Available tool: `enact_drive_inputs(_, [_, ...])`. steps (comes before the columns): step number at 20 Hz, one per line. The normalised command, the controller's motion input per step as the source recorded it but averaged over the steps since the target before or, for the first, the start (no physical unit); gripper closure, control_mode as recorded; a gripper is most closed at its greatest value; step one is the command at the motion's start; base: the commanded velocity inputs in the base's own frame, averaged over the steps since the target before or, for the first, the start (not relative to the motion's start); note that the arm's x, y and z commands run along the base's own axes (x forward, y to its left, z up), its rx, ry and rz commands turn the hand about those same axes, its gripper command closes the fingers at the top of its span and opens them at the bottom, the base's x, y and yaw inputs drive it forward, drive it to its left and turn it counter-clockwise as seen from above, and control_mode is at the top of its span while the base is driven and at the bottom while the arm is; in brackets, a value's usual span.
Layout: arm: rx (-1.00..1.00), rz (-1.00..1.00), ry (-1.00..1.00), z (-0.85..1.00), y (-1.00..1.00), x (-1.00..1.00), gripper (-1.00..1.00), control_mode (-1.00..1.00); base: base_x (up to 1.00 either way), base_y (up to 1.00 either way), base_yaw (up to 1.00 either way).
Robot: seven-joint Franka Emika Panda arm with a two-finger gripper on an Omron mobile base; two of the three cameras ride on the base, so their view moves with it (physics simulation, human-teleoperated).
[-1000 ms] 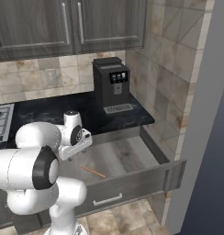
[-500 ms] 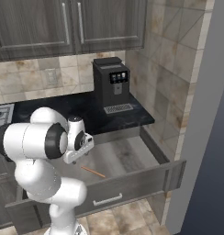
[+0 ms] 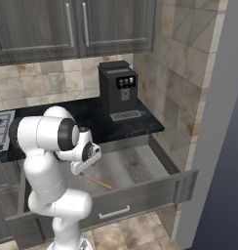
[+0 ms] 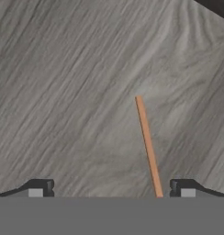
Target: Take a straw from the drawer in front and place it inside the glass cup on the dining counter.
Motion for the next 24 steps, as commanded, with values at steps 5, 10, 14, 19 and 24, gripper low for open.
enact_drive_inputs(5, [0.0,0.0,0.0,-0.28,0.08,0.26,-1.0,-1.0,0.0,0.0,0.0])
enact_drive_inputs(10, [0.0,0.0,0.0,-0.3,0.07,0.23,-1.0,-1.0,0.0,0.0,0.0])
enact_drive_inputs(14, [0.0,0.0,0.0,-0.32,0.03,0.26,-1.0,-1.0,0.0,0.0,0.0])
enact_drive_inputs(19, [0.0,0.0,0.01,-0.37,0.0,0.16,-1.0,-1.0,0.0,0.0,0.0])
enact_drive_inputs(24, [0.0,0.0,0.02,-0.34,0.0,0.15,-1.0,-1.0,0.0,0.0,0.0])
